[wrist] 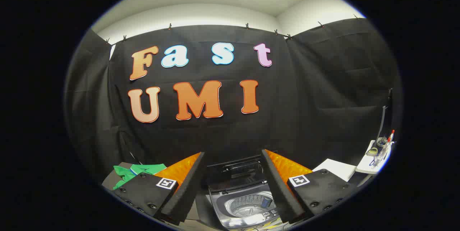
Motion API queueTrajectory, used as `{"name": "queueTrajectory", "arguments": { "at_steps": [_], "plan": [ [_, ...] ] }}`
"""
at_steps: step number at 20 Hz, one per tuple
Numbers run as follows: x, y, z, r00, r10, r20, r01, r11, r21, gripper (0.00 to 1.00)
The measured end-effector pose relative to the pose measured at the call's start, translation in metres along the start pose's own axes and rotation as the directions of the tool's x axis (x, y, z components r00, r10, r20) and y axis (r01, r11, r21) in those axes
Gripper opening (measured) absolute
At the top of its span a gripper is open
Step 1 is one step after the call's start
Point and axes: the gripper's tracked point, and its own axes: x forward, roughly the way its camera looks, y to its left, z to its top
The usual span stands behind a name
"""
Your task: Put the clothes into the washing machine and then close the washing machine lid.
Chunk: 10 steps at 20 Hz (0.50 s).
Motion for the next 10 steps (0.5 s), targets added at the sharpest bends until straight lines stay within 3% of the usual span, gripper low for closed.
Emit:
{"name": "queueTrajectory", "arguments": {
  "at_steps": [10],
  "plan": [
    [-0.009,-0.008,0.01,1.0,-0.022,0.012,0.022,1.0,0.006,0.98]
  ]
}}
